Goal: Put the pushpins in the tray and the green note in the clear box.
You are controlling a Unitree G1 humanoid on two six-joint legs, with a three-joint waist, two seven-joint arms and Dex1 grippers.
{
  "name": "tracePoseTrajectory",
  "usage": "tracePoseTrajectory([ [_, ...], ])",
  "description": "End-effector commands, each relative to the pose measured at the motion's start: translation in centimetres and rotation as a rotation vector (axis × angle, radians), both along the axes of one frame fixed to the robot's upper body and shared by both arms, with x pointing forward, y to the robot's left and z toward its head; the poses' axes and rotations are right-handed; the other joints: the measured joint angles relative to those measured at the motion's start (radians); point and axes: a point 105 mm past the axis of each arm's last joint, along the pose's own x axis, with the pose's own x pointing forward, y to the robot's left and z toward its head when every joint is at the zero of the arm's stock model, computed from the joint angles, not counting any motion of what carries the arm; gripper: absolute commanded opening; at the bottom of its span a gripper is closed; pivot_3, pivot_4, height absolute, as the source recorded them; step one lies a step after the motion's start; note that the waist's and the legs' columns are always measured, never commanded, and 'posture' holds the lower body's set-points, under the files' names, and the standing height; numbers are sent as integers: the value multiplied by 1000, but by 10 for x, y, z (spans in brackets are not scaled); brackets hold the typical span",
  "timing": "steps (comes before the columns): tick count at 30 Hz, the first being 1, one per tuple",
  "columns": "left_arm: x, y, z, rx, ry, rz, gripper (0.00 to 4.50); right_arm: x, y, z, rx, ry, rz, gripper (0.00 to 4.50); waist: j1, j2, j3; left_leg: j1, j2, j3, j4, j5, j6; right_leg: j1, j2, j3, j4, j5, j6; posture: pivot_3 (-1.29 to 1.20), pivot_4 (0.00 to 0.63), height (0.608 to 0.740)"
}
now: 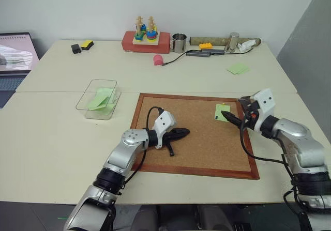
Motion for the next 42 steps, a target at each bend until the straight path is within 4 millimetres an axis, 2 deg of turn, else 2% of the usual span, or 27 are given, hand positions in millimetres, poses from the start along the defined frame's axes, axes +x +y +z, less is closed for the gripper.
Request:
tracePoseTrajectory([
  [1, -1, 5, -13, 16, 31, 31, 5, 16, 2, 10, -2, -57, -20, 4500, 0, 0, 0, 0, 0, 0, 0, 0, 0, 0, 0, 0, 0, 0, 0, 0, 150, 740],
  [6, -3, 7, -17, 16, 30, 46, 5, 38, -2, 2, -1, -51, -85, 4500, -2, 1, 0, 2, 0, 0, 0, 0, 0, 1, 0, 0, 1, 0, 0, 0, 150, 740],
  [11, -3, 9, -17, 14, 28, 60, 5, 49, -3, 1, 20, -47, -96, 4500, -2, 1, -1, 2, 0, 0, 0, 0, 0, 1, 0, 0, 1, 0, 0, 0, 150, 740],
  [14, -1, 9, -15, 14, 24, 64, 0, 52, -4, -3, 11, -43, -102, 4080, -2, 1, -1, 2, 0, 0, 0, 0, 0, 1, 0, 0, 1, 0, 0, 0, 150, 740],
  [17, -1, 10, -15, 17, 20, 66, 0, 52, 4, -8, 12, -32, -70, 3550, -2, 1, -1, 2, 0, 1, 0, 0, 0, 1, 0, 0, 1, 0, 0, 0, 150, 740],
  [26, -2, 13, -16, 30, 21, 70, 0, 57, 6, -12, 15, -29, -73, 1339, -4, 1, -1, 2, 0, 1, 0, 0, 0, 1, 0, 0, 2, 0, 0, 0, 150, 740],
  [32, -3, 14, -17, 39, 28, 74, 0, 59, 5, -15, 20, -29, -81, 140, -6, 1, -1, 2, 0, 0, 0, 0, 0, 1, 0, 0, 2, 0, 0, 0, 150, 740],
  [33, -3, 14, -17, 41, 31, 77, 0, 59, 5, -14, 21, -32, -77, 7, -6, 1, -1, 2, 0, 0, 0, 0, 0, 1, 0, 0, 2, 0, 0, 0, 150, 740],
  [42, -8, 13, -31, 84, 81, 79, 0, 57, 10, -1, 44, -70, -58, 7, -8, 2, -1, 2, 0, 0, -1, 0, 0, 1, 0, 0, 2, 0, 0, 0, 150, 740],
])
